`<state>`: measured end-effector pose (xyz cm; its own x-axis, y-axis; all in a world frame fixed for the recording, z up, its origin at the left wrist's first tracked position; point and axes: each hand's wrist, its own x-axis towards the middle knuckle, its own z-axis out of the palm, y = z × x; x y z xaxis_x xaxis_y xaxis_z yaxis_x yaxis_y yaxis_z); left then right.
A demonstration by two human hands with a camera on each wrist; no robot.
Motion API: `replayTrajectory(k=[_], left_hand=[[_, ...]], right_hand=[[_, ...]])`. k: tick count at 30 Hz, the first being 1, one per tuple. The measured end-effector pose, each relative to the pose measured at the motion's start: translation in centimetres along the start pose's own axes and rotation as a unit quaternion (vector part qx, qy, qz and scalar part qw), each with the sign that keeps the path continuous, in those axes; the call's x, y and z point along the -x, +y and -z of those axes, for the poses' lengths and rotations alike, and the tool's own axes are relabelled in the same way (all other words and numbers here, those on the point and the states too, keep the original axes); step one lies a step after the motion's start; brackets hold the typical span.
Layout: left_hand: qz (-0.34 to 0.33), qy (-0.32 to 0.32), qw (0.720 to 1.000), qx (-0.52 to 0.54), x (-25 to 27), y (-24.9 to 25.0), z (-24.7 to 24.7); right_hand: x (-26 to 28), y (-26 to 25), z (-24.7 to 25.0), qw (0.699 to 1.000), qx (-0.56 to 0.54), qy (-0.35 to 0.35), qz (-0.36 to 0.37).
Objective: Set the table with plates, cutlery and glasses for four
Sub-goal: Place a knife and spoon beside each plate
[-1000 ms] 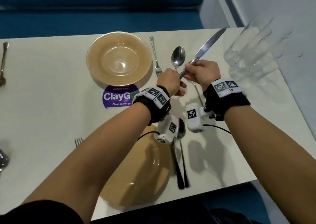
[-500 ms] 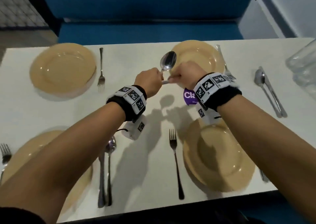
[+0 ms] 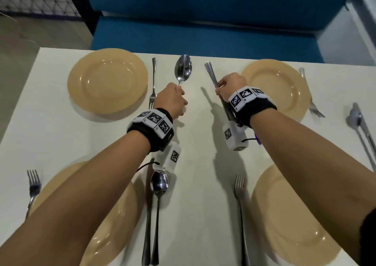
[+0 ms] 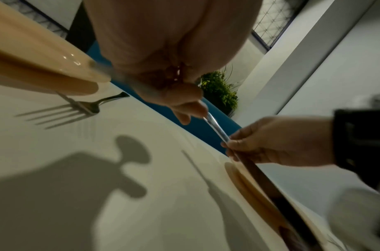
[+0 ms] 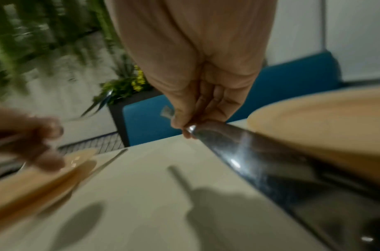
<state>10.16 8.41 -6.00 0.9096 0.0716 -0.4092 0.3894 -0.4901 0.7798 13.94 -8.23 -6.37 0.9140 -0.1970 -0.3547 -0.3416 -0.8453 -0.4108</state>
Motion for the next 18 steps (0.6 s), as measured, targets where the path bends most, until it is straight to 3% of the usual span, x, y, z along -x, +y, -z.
replayTrajectory(k=[10,13,15,17,18], left_hand=[[-0.012,-0.051,0.998,-0.020,-2.3,-1.1,-2.2],[-0.034,-0.046,0.996,-0.066,-2.8,-1.0,-2.0],[-0.042,-0.043,0.992,-0.112,-3.1,-0.9,-1.7],[-0.057,-0.030,0.983,-0.170,-3.4,-0.9,-1.5],[-0.068,-0.019,0.977,-0.199,-3.5,-0.7,-1.4]], right_hand=[[-2.6,0.1,-3.1,0.999,0.039,-0.008,-0.028],[-2.4,0.8,-3.1,0.999,0.013,0.036,-0.019],[-1.8,0.9,-3.2,0.993,-0.048,0.107,0.023],[-0.7,0.4,-3.4,0.973,-0.074,0.163,0.144],[-0.3,0.0,-3.4,0.961,-0.052,0.159,0.218]])
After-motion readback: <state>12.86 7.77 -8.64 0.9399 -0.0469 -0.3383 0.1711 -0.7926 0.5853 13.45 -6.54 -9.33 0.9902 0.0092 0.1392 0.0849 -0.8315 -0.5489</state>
